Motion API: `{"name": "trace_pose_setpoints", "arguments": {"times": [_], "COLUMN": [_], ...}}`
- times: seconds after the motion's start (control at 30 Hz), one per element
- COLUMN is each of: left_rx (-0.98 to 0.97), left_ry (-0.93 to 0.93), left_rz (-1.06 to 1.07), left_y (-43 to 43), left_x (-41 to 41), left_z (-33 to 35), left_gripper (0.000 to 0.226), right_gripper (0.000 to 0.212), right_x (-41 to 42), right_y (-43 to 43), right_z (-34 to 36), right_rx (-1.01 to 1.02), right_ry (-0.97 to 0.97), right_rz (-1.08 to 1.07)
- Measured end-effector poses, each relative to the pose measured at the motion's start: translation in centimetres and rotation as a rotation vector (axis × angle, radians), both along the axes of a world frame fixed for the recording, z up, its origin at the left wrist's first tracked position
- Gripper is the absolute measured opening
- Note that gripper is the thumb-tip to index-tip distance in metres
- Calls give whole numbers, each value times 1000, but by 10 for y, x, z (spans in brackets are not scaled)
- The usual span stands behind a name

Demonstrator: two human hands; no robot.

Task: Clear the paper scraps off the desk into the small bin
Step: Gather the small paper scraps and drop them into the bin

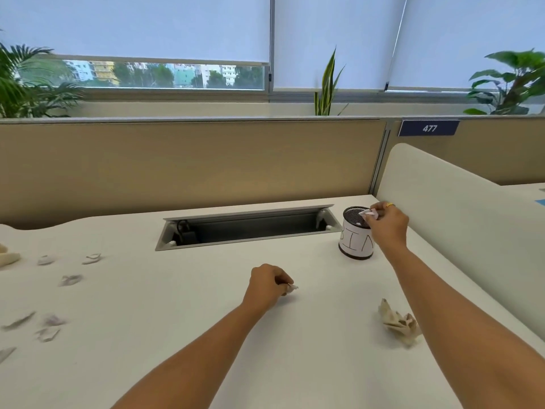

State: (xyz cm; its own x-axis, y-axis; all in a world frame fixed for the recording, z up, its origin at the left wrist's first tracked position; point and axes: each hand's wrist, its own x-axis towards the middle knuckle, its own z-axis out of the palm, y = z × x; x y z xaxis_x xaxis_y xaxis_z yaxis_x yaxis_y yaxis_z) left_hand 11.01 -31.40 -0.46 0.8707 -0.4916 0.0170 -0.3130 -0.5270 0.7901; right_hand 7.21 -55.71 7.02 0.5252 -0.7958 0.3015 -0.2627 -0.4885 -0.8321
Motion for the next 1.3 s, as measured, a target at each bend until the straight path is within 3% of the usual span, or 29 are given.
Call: {"name": "trace_pose_setpoints", "arguments": {"times": [0.2,0.33,0.47,0.63,0.77,0.9,1.0,1.03,1.17,1.23,1.3], "left_rx": [10,-1,-78,-212,-276,-287,-297,-285,-240,-255,-286], "left_ry": [10,17,40,26,3,18,74,84,177,226,232], "left_rz": [17,38,74,63,8,-37,-8,0,-11,-26,-29], "left_y": [-12,-16,-31,-70,-112,-148,-168,-174,-190,-191,-189], "left_x": [9,14,21,30,30,30,33,35,44,47,46], "left_z": [-8,-3,17,58,86,103,105,104,97,97,97], "left_gripper": [16,18,22,19,17,19,19,18,22,27,29], "right_gripper": [37,22,13,25,31,13,44,46,30,25,33], "right_x": [8,1,-14,-34,-31,-32,-35,-36,-40,-41,-41], "right_y": [1,24,62,96,108,115,119,119,117,121,124], "right_z": [-7,-20,-51,-101,-107,-100,-95,-93,-94,-87,-85], "right_rx": [-33,-218,-410,-464,-458,-600,-589,-575,-484,-480,-527], "right_ry": [-24,-51,-5,325,309,305,336,323,459,338,261], "right_rz": [38,32,263,564,518,461,477,474,507,434,439]}}
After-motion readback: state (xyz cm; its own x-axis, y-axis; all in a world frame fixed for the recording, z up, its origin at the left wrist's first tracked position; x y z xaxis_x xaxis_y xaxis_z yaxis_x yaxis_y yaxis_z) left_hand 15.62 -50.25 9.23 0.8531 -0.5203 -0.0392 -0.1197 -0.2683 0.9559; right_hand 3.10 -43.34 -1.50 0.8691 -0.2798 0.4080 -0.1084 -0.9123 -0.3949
